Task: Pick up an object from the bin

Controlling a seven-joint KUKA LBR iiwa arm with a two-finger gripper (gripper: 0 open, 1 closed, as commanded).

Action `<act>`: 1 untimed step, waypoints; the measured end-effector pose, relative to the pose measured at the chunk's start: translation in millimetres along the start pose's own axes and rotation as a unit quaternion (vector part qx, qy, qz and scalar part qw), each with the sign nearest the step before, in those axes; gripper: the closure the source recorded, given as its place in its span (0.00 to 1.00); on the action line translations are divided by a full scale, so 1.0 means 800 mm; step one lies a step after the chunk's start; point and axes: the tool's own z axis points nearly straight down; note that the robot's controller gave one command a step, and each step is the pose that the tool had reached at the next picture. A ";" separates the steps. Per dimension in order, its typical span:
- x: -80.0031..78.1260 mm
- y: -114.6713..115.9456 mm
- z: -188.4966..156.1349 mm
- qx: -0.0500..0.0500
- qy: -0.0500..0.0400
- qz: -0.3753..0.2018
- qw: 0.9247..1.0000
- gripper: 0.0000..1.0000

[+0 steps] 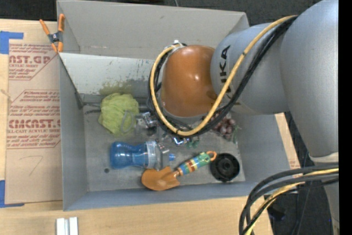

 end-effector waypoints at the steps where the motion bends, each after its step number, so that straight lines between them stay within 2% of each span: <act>1: -0.001 0.011 0.037 -0.001 0.000 0.084 0.997 0.00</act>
Offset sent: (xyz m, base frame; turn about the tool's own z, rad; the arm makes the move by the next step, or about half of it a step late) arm 0.0027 -0.0050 -0.0156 -0.0601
